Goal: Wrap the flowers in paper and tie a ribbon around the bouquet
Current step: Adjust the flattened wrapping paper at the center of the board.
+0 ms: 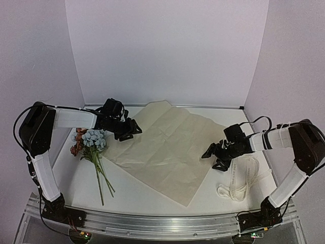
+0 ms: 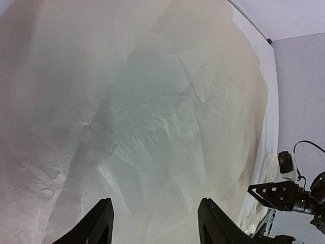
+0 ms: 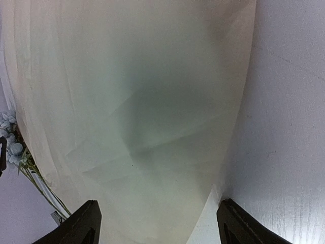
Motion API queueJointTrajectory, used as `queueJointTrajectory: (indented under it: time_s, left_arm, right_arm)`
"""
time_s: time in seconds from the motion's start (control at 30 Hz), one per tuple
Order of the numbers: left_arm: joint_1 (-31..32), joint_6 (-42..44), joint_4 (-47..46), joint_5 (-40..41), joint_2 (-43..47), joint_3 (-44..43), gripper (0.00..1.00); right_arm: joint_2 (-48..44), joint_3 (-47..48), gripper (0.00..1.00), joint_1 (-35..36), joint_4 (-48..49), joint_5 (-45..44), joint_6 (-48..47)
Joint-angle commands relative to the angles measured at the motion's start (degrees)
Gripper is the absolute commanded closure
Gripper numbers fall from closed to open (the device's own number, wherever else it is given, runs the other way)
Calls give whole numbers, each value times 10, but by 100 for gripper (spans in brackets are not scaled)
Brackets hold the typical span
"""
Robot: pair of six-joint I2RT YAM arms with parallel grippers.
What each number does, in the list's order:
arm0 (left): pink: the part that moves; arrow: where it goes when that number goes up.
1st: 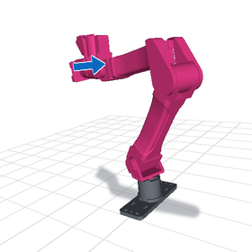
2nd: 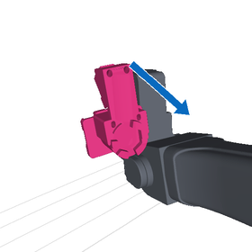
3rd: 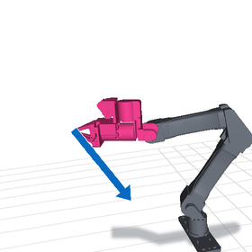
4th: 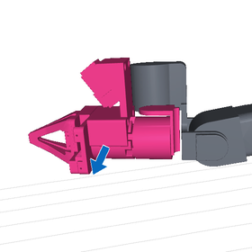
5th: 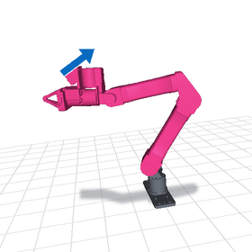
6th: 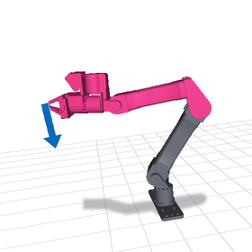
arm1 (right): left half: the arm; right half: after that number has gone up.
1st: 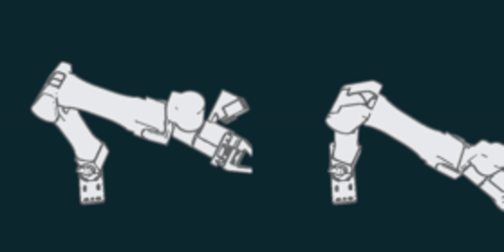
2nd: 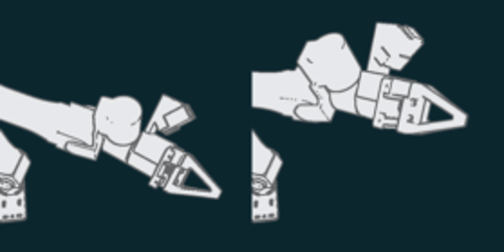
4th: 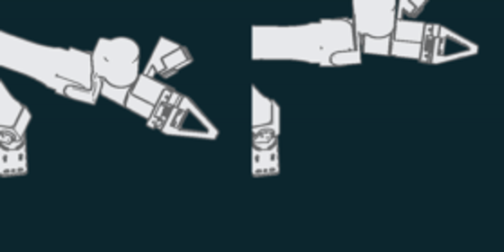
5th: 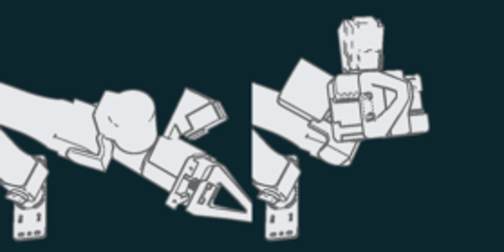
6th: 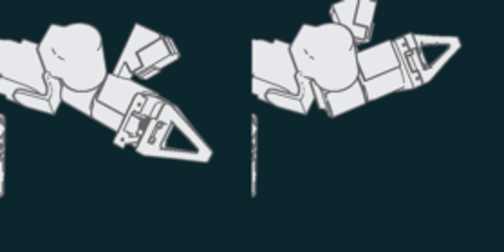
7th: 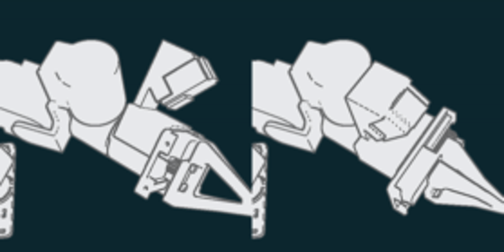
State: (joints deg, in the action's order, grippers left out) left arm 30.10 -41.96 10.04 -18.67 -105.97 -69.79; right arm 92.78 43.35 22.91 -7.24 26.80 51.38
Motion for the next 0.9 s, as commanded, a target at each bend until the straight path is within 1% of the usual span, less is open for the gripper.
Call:
queueJointTrajectory:
  time_s: [0.0,0.17,0.23,0.33,0.47,0.5,0.53,0.7,0.77,0.87]
  left_arm:
    - [-2,0,-26,7,-13,7,41]
    - [-2,4,-25,9,-32,4,42]
    - [-2,6,-23,9,-42,0,42]
    - [-2,8,-22,7,-58,-7,43]
    - [-2,12,-20,5,-69,-16,43]
    - [-2,13,-20,5,-70,-18,43]
    - [-2,13,-21,4,-70,-20,43]
    - [-2,-4,-40,-16,-59,-11,41]
    - [-2,-15,-45,-19,-47,-4,41]
    - [-2,-28,-42,-7,-10,12,37]
  right_arm:
    - [26,-5,23,-5,39,-1,10]
    - [41,-18,34,-7,68,-16,28]
    - [37,-25,41,-6,72,-24,32]
    - [34,-29,58,-7,88,-26,42]
    - [32,-38,90,-6,103,-27,59]
    - [30,-44,96,-4,113,-30,65]
    - [25,-52,100,-3,122,-35,70]
    - [-32,-120,100,31,136,-117,76]
    - [-56,-143,100,65,137,-159,79]
    - [-80,-172,100,122,136,-232,95]
